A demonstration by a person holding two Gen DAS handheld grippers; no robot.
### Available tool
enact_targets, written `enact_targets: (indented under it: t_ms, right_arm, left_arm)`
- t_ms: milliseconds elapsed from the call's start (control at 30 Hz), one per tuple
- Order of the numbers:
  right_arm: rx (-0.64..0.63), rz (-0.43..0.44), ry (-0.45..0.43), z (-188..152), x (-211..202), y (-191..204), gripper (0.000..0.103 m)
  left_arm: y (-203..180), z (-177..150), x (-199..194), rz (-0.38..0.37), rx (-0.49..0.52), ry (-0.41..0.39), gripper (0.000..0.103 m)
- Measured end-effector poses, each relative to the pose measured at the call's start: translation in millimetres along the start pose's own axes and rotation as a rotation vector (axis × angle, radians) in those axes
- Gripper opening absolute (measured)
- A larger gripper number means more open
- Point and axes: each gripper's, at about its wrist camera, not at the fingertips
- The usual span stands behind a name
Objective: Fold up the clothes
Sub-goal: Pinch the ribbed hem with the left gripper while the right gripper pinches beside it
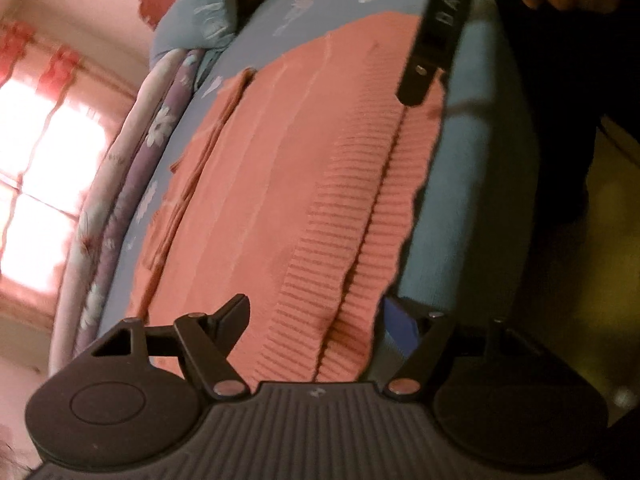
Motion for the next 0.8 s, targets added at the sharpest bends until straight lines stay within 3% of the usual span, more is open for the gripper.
enact_targets:
  t_ms: [167, 267, 333, 433, 633, 800]
  right_arm:
    - [-0.023, -0.020, -0.009, -2.8, 1.5, 4.1, 0.103]
    - [-0.047, -0.038, -0.008, -4.1, 2.5, 8.1, 0.103]
    - [-0.058, -0.039, -0.007, -4.7, 2.3, 9.2, 0.103]
    - [-0.058, -0.031, -0.008, -4.7, 0.4, 8.4, 0.103]
    - [-0.083, 0.108, -0.078, -1.3, -14.5, 14.5, 0.103]
    - [-0.362, 0.197, -0.137, -2.9, -21.7, 52.4, 0.101]
  left_arm:
    - [-3.0, -1.6, 7.4, 0.035, 0.044, 0.003, 0.071]
    - [-2.9, 3.9, 14.2, 0.047, 0.006, 0.006, 0.054]
    - [-4.1, 7.8, 16.9, 0.033, -0.020, -0.003, 0.034]
    - [-11.7, 9.0, 16.1, 0.017, -0.005, -0.025, 0.016]
    - [0.6, 4.5, 10.3, 0.015, -0.101, -0.041, 0.012]
    - [14.8, 2.4, 6.4, 0.014, -0.164, -0.054, 0.014]
Point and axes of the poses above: each gripper's, at about its wrist camera, not at the fingertips, and x roughly the way its jaws point, y to its left, z to its top, and after that the axes turned 3 degrees about -y, right-handed
